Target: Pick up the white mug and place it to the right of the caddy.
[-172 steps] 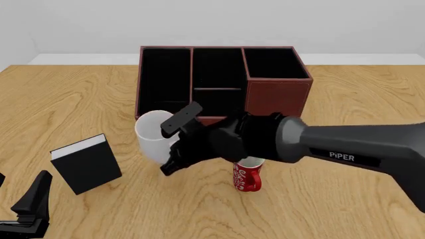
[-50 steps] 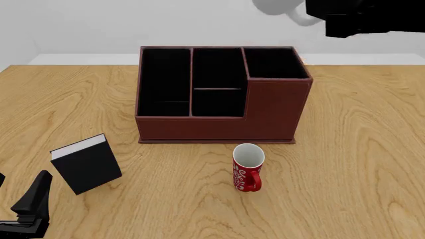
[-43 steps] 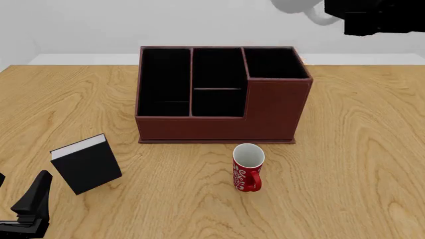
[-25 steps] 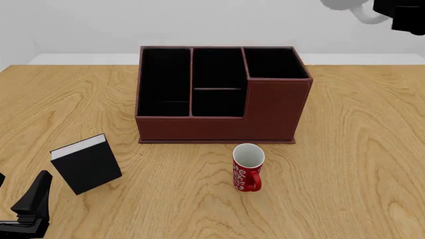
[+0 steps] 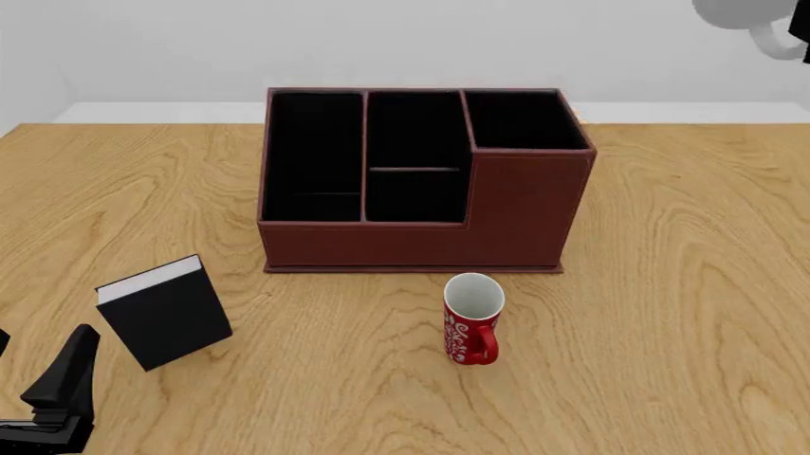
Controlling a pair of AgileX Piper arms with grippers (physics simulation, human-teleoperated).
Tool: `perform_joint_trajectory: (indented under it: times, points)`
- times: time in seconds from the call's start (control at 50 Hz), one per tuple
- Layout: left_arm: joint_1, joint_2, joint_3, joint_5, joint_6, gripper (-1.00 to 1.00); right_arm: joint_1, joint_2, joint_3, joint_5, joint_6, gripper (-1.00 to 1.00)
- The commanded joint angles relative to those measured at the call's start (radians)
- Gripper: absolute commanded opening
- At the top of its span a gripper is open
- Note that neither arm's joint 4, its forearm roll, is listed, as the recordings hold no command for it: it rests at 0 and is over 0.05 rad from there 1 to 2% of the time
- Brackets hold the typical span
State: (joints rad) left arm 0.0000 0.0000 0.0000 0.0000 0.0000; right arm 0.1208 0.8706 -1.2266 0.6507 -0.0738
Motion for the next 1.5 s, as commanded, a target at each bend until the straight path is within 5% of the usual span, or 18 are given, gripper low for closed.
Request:
perform_joint_trajectory:
  times: [0.02,1.5]
  points:
    - [0.0,0.0,0.0,0.0,0.0,1.0,-0.068,-0.005,0.03,-0.03,0.021,-1.0]
    - [0.0,0.0,0.0,0.0,0.0,1.0,-0.237,0.233,0.107,-0.221,0.085,-1.0]
